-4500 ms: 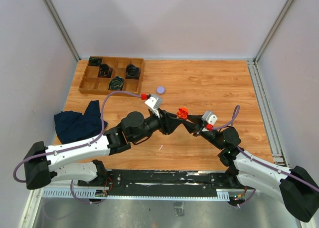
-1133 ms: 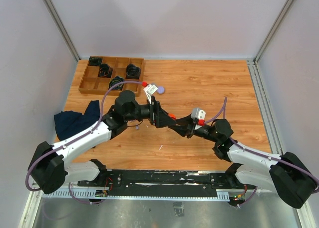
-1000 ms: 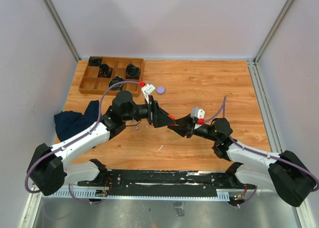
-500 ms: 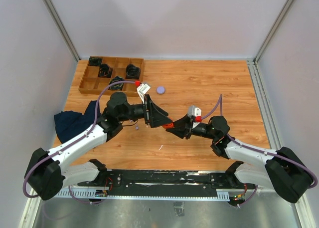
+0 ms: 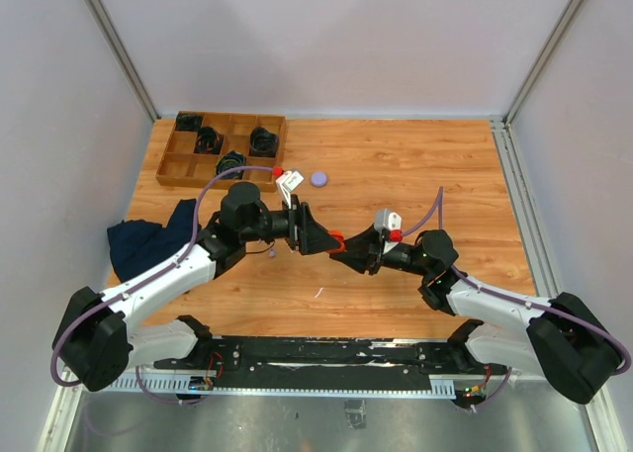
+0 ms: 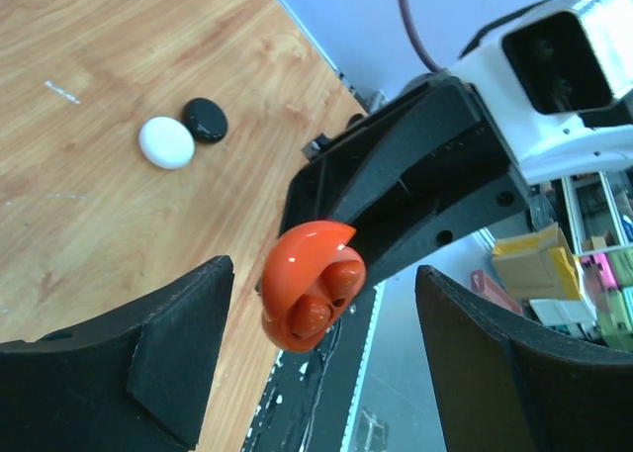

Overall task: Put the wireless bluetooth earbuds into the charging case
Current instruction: Close the charging case.

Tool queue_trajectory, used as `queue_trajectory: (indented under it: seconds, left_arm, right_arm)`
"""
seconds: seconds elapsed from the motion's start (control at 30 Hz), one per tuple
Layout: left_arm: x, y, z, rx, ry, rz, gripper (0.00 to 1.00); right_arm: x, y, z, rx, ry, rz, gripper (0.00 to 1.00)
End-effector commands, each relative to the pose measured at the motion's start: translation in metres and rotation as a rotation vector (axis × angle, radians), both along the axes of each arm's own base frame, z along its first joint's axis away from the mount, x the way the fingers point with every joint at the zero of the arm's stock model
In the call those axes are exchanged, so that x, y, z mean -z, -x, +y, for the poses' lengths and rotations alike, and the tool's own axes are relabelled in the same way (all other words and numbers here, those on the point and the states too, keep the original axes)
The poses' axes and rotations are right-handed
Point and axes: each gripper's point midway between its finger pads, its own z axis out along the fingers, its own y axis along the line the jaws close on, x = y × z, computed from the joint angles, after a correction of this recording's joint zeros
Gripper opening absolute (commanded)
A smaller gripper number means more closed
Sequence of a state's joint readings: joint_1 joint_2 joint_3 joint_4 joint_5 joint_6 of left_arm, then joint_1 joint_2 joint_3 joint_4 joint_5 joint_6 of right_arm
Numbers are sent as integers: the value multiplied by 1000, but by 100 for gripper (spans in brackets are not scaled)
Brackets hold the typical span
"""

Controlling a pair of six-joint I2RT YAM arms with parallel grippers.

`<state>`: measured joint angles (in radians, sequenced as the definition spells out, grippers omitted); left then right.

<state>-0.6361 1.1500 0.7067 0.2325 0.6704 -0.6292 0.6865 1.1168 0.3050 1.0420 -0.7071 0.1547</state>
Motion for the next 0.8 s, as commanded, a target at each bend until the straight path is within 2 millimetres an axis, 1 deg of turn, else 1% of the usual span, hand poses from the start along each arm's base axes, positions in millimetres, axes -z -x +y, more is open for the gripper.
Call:
queue_trajectory:
  seconds: [0.0,0.2,0.4,0.6,0.77]
  left_arm:
    - [-17,12,-3,85,70,-42,78]
    - [-33,20,-4,132,127,-87,73]
    - [-45,22,-3,145,159,-135,73]
    - [-52,25,-2,157,181,-166,73]
    - [-53,26,0,153,184,-171,73]
  right_arm:
    - [-20,-5,1,7,-48,-41,10]
    - [-15,-4,2,-11,-40,-19,10]
    - [-11,2,3,-45,-28,-4,10]
    - [-8,10,5,-88,-8,18,10]
    - [-5,11,4,-90,2,41,10]
